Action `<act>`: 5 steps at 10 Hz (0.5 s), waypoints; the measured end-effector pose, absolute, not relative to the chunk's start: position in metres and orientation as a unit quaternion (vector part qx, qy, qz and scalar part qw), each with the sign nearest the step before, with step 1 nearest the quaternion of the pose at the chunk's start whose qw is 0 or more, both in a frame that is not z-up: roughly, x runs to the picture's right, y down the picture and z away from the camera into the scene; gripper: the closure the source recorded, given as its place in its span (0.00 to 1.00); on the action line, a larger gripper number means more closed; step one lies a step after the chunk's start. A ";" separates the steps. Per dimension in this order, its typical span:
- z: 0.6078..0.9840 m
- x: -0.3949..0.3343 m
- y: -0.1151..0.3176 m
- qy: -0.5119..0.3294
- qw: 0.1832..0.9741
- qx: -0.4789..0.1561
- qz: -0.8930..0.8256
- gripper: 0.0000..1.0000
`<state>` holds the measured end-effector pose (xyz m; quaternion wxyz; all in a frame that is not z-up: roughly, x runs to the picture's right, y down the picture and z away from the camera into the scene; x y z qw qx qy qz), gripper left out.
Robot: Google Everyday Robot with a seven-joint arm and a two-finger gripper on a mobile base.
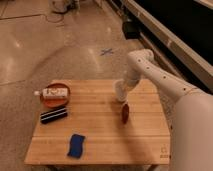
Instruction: Pick up the ceramic cup
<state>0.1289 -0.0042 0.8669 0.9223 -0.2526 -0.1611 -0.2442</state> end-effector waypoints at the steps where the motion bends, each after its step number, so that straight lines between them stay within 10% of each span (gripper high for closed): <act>1: 0.856 0.130 -0.012 -0.169 0.924 -0.240 -0.246 1.00; 5: 0.813 0.131 -0.029 -0.196 0.921 -0.201 -0.269 1.00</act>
